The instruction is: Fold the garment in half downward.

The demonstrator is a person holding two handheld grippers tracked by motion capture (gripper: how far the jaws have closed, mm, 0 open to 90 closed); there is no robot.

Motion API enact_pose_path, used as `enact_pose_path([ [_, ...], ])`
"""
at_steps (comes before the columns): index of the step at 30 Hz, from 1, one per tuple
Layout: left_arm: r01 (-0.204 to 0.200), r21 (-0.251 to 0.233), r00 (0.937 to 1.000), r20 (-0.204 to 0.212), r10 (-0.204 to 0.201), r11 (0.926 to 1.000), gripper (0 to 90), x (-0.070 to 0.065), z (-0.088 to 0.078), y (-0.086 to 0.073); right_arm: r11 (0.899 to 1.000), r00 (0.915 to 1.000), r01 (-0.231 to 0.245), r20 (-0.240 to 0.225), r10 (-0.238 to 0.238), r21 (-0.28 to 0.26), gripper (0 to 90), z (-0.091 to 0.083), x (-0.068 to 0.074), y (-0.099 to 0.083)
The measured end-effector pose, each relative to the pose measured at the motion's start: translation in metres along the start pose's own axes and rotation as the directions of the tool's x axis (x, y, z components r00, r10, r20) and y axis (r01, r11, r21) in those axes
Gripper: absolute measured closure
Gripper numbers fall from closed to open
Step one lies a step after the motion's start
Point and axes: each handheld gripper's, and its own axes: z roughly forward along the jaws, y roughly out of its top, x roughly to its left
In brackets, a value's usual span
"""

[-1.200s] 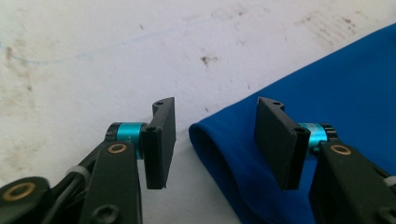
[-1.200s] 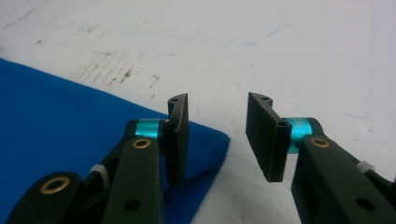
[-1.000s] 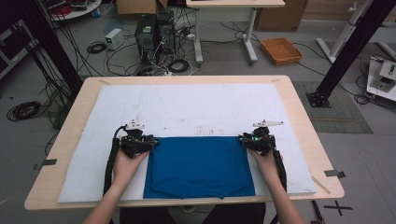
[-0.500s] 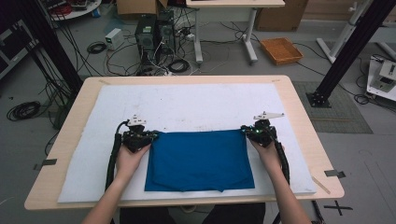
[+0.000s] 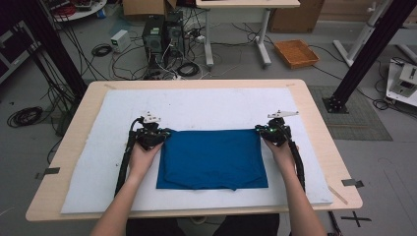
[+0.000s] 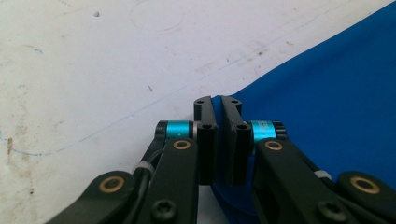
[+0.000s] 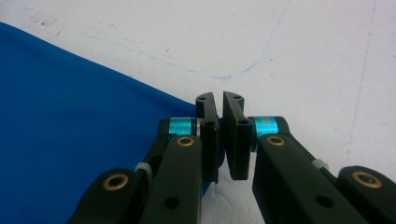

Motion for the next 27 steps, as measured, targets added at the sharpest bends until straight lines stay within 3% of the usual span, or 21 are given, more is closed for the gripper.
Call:
enact_pose_path([
  [2,0.009,-0.019,1.0000,-0.002,-0.009,0.9998,82.7,-0.001,-0.003,0.001,1.000,1.0000,0.001,-0.001,-0.001,0.000,79.7,-0.002,0.001,0.001],
  [4,0.009,-0.044,0.9999,-0.011,-0.010,0.9990,68.7,-0.002,-0.008,0.003,1.000,0.9999,0.007,-0.008,-0.007,-0.008,69.7,-0.004,0.003,0.001],
  [6,0.009,-0.068,0.9999,0.008,-0.009,0.9976,56.9,-0.004,-0.018,0.006,1.000,0.9999,0.009,-0.009,-0.009,-0.017,58.2,-0.009,0.005,0.002],
  [8,0.000,-0.098,0.9998,0.017,0.001,0.9952,46.6,-0.006,-0.031,0.007,0.999,0.9998,0.002,-0.018,-0.002,-0.035,53.3,-0.014,0.007,0.003],
  [11,-0.026,-0.140,0.9995,0.013,0.028,0.9898,38.5,-0.009,-0.051,0.006,0.997,0.9995,0.003,-0.032,-0.005,-0.077,47.2,-0.026,0.011,0.003],
  [14,-0.055,-0.175,0.9983,0.011,0.058,0.9831,38.5,-0.012,-0.069,-0.001,0.995,0.9986,0.012,-0.050,-0.017,-0.104,42.1,-0.038,0.017,0.001],
  [17,-0.074,-0.169,0.9973,-0.010,0.073,0.9828,39.4,-0.011,-0.082,-0.013,0.991,0.9966,0.006,-0.080,-0.017,-0.135,37.4,-0.052,0.023,-0.002],
  [21,0.010,-0.193,0.9996,0.026,-0.005,0.9812,46.0,-0.003,-0.097,-0.030,0.983,0.9898,-0.008,-0.142,-0.019,-0.183,34.1,-0.071,0.027,-0.007],
  [23,0.024,-0.203,0.9990,0.042,-0.016,0.9789,46.0,0.001,-0.102,-0.036,0.980,0.9907,-0.007,-0.135,-0.020,-0.197,34.4,-0.079,0.026,-0.011],
  [25,-0.006,-0.225,0.9984,0.054,0.019,0.9744,45.8,0.003,-0.105,-0.042,0.979,0.9914,-0.022,-0.131,-0.005,-0.204,34.8,-0.083,0.023,-0.014],
  [27,-0.078,-0.247,0.9962,0.019,0.085,0.9658,44.1,0.001,-0.106,-0.049,0.976,0.9916,-0.041,-0.129,0.014,-0.213,34.8,-0.086,0.018,-0.016],
])
